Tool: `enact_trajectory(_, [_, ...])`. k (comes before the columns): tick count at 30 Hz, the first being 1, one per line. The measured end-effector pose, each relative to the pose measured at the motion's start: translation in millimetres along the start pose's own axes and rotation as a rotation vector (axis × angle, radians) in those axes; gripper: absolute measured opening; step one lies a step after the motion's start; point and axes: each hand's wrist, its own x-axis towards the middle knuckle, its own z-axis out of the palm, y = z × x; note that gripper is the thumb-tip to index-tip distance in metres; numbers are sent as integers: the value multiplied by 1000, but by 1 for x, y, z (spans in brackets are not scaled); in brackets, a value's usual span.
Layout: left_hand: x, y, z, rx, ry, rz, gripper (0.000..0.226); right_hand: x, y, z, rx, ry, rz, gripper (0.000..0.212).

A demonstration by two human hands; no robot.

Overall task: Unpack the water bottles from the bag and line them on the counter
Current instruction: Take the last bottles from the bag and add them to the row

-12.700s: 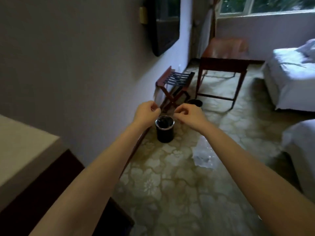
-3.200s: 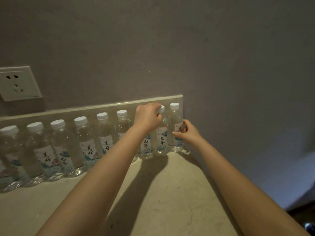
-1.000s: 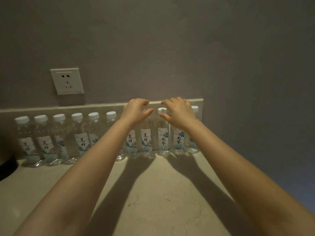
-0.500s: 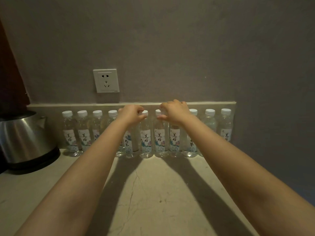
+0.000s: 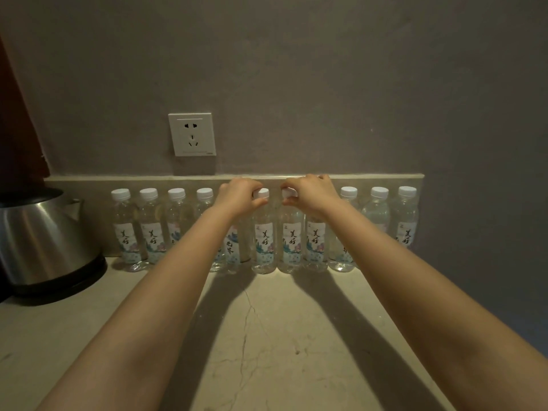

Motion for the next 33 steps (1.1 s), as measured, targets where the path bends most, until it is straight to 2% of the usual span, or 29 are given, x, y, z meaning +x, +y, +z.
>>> enact_trajectory(7, [-4, 0, -1, -2, -14, -8, 32, -6, -5, 1, -56, 26, 40, 44])
enact_trajectory(9, [-8, -3, -5, -89, -17, -17, 37, -8, -9, 0, -93, 54, 56, 48])
enact_trajectory(12, [-15, -23, -21, -271, 84, -74, 43, -7, -26, -3, -98, 168, 38, 52])
enact_trajectory(15, [-20, -54, -39, -273, 128, -143, 42, 4, -54, -7, -52, 207, -32, 51])
enact_trajectory(20, [-29, -97, -45, -229, 21, -218, 43, 26, -96, -6, -47, 89, -90, 51])
enact_trajectory(25, [-28, -103, -37, -107, -61, -159, 35, 39, -113, 0, -81, -40, -58, 49])
enact_trajectory(28, [-22, -101, -38, -15, -100, -124, 27, 44, -113, 1, -42, -54, -69, 46])
enact_trajectory(33, [-21, -103, -41, -28, -141, -80, 22, 42, -107, 2, -13, -27, -119, 41])
